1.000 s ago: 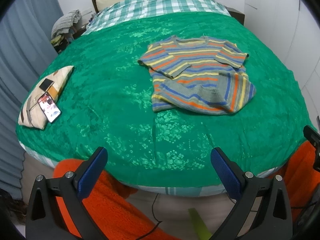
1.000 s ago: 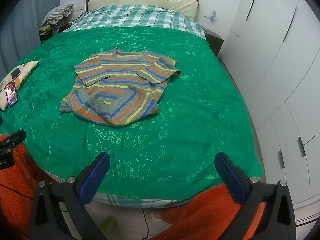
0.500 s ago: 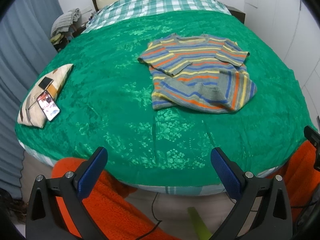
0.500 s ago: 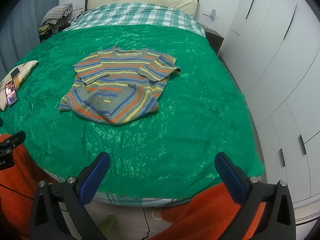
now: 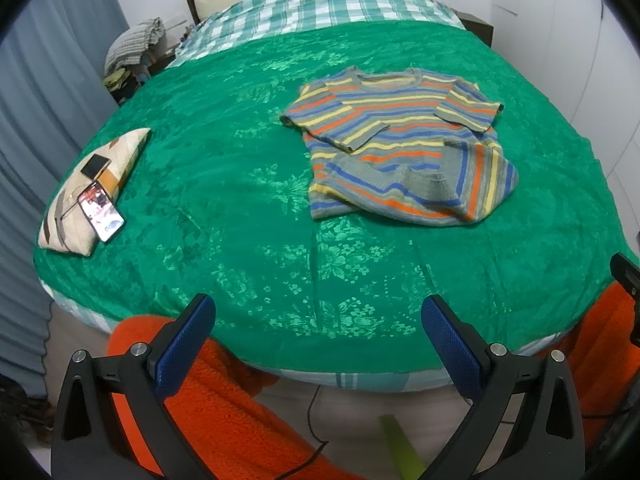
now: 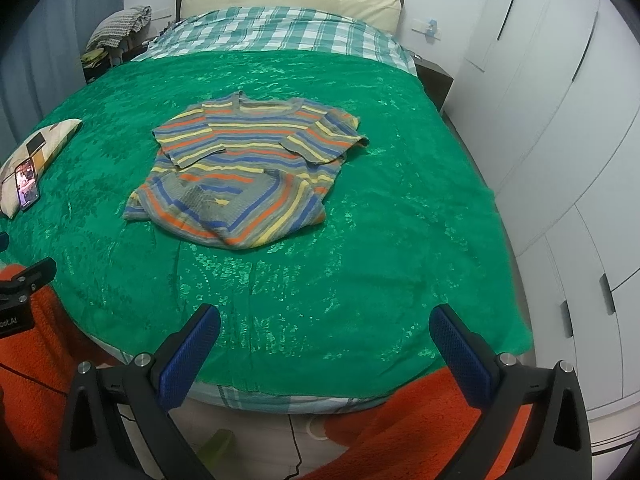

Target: Fold small clothes

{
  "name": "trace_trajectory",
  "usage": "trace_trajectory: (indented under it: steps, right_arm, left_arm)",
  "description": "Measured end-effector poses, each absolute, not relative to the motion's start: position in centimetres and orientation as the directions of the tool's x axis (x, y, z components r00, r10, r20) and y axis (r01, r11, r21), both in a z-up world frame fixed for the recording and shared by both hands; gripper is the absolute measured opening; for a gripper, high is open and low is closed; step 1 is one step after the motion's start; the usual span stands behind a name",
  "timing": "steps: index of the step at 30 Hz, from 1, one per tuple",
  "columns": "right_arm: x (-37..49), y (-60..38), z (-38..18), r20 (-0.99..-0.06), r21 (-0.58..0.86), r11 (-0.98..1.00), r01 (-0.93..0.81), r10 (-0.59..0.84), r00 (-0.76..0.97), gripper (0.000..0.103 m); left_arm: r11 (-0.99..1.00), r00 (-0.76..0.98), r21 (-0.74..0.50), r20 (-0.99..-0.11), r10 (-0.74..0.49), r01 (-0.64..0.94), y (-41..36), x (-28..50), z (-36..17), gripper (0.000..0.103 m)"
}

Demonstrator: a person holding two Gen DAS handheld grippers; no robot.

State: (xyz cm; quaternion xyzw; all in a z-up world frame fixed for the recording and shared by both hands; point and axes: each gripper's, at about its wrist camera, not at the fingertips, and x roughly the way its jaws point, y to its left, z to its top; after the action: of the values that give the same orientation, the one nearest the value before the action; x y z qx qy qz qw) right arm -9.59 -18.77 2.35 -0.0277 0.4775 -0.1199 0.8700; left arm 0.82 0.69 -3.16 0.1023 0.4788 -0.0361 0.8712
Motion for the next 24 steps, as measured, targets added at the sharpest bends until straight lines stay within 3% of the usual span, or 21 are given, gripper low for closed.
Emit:
trace_trajectory:
  steps: [12, 17, 24]
  right_arm:
    - [-9.4, -18.4, 1.7, -0.837, -0.143, 0.978, 0.153, -0.203, 0.509, 0.103]
    - [-7.7, -18.7, 0.7, -0.815, -0.146, 0.989, 0.021, -0.133, 0.564, 0.103]
    - [3.2, -22.4, -3.6, -0.829, -0.075, 0.986, -0.151, 0.022, 0.558, 0.102]
  left_arm:
    - [0.976, 0.527, 0.145, -0.849, 0.039, 0.161, 1.5, 1.1, -3.9, 0.103]
    - [0.985, 0.498, 0.11, -0.867, 0.029, 0.135, 2.7, 1.7, -4.5, 0.103]
    - [0.993, 0.478, 0.091, -0.877, 0.043, 0.078, 4.4, 1.8, -4.9, 0.103]
